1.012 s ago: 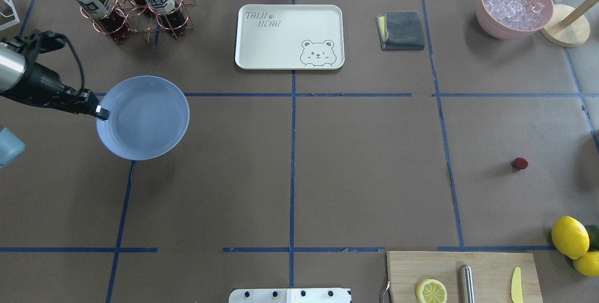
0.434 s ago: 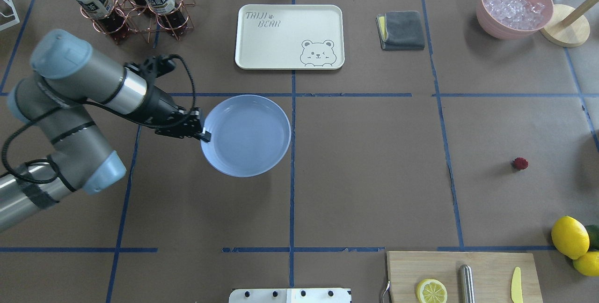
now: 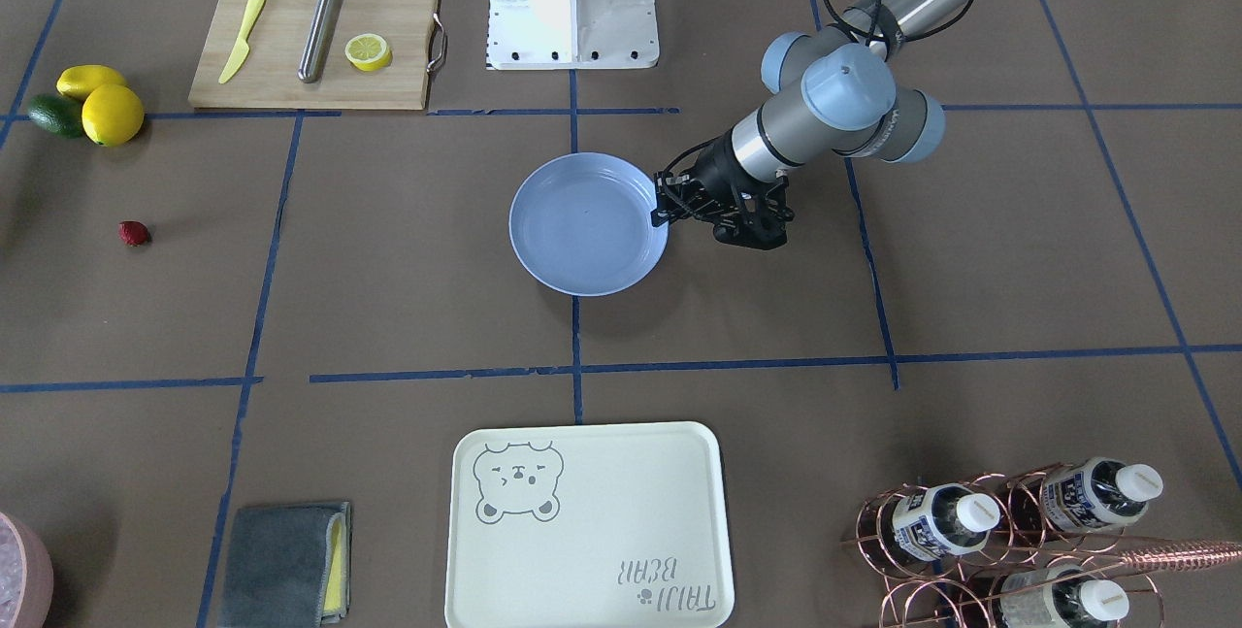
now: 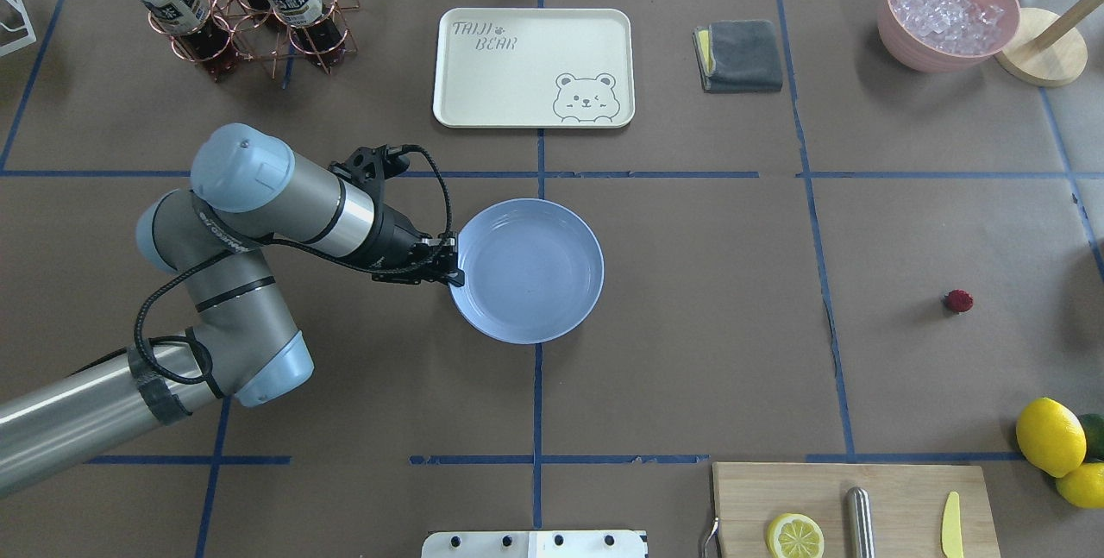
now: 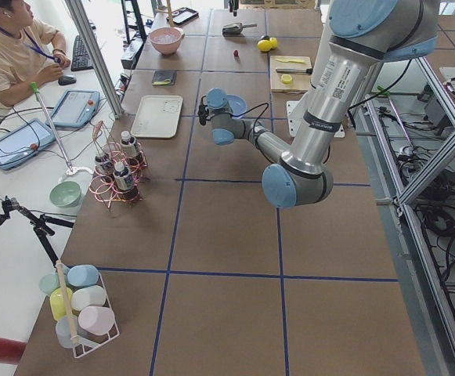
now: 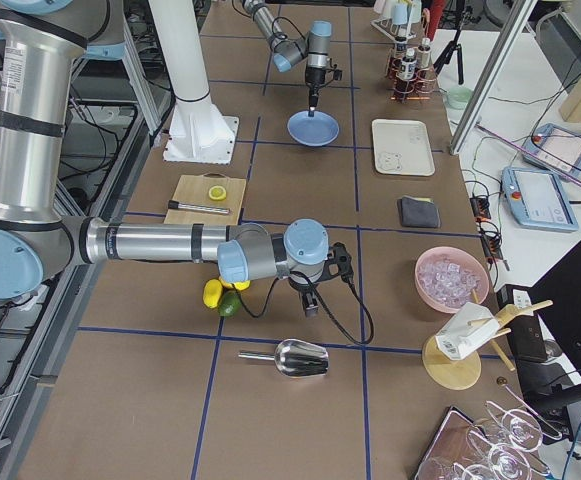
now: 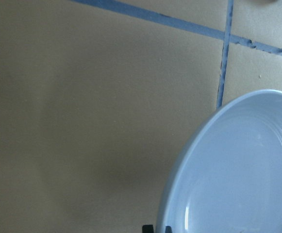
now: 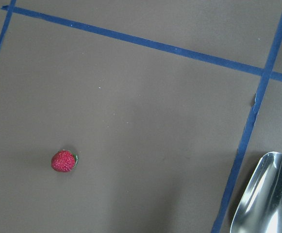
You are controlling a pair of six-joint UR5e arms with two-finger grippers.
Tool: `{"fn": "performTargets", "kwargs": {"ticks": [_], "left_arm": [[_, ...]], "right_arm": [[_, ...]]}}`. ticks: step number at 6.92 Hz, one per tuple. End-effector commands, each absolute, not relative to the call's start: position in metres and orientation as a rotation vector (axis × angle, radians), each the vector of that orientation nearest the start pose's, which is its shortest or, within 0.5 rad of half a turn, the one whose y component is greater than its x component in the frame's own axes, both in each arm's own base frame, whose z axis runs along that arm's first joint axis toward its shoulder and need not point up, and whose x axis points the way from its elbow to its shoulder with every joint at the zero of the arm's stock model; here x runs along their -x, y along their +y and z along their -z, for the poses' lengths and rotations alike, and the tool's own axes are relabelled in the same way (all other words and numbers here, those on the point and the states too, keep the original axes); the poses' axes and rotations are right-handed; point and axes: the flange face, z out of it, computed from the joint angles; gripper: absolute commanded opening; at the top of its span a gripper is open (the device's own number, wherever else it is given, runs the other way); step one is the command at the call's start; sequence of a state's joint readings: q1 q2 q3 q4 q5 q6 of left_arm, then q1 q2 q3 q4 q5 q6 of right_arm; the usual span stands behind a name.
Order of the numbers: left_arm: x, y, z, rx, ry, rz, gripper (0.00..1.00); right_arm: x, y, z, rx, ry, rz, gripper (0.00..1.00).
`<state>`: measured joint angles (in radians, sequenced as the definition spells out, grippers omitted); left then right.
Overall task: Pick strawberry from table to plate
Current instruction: 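Slide the light blue plate with the left gripper toward the table center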
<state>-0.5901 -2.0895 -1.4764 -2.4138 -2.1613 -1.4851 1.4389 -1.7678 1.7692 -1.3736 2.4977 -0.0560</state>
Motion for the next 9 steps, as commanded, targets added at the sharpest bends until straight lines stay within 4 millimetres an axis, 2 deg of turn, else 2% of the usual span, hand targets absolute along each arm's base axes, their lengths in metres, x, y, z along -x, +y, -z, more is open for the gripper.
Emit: {"fn": "performTargets", "kwargs": {"ticks": [1,3,7,9], "left_arm": [[-0.5376,-0.4352,-0.2979,0.062,1.31,0.062,0.0],[-0.5441,-0.4339,-0.3058,0.065,1.295,0.067,0.0],[-0.5463,-0.4321,-0.3065,0.063,1.294,0.067,0.0],[-0.546,-0.4319,-0.3074,0.062,1.294,0.066,0.34]], "right_arm": [[0.0019,-0.4223,-0.6176,-0.15,-0.932,0.265,1.0],[0.0019,-0.4223,-0.6176,-0.15,-0.932,0.265,1.0],[0.002,-0.4229,-0.6179,-0.146,-0.933,0.26,1.0],[0.0029,-0.4234,-0.618,-0.144,-0.936,0.261,1.0]]}}
